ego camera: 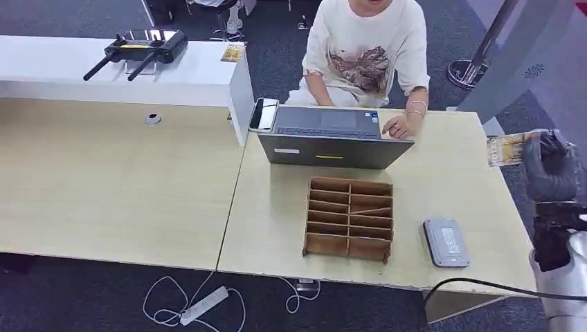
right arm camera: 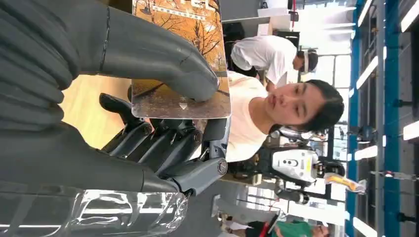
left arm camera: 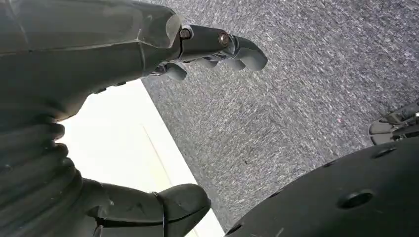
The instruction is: Pass the card to the sensor for recognition and then transmit it.
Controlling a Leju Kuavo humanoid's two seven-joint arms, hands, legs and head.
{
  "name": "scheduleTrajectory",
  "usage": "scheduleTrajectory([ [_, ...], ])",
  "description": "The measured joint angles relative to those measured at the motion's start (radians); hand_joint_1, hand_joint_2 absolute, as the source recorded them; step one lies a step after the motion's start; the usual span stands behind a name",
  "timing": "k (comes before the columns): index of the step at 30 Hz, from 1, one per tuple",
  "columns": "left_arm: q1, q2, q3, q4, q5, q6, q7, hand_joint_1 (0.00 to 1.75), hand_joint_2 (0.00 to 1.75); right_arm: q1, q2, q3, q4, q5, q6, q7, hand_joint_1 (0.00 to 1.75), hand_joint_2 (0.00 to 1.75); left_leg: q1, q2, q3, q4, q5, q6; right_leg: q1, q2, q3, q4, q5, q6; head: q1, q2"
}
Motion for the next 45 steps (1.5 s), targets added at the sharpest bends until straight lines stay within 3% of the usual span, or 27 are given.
scheduleTrajectory([
  [20,0.000,0.000,0.000,0.000,0.000,0.000,0.000,0.00,1.75,0.058,-0.024,-0.042,0.018,-0.012,0.007,0.025,1.75,1.75,0.000,0.001,0.000,0.000,0.000,0.001,0.000,0.001,0.000,0.000,0.000,0.000,0.000,0.000],
  [30,0.001,0.001,0.001,0.000,0.000,0.000,0.000,0.00,1.75,0.068,-0.052,-0.055,0.078,0.004,0.002,0.044,1.75,1.75,0.000,0.001,0.000,0.000,-0.001,0.001,0.000,0.001,0.000,0.000,0.000,0.000,0.000,0.000],
  [45,0.000,0.001,0.002,0.000,0.003,-0.006,0.001,0.00,1.75,0.029,-0.053,-0.052,0.184,0.063,-0.015,0.054,1.75,1.75,0.000,0.001,-0.001,0.000,-0.001,0.001,0.000,0.000,0.000,0.000,0.000,0.000,0.000,0.000],
])
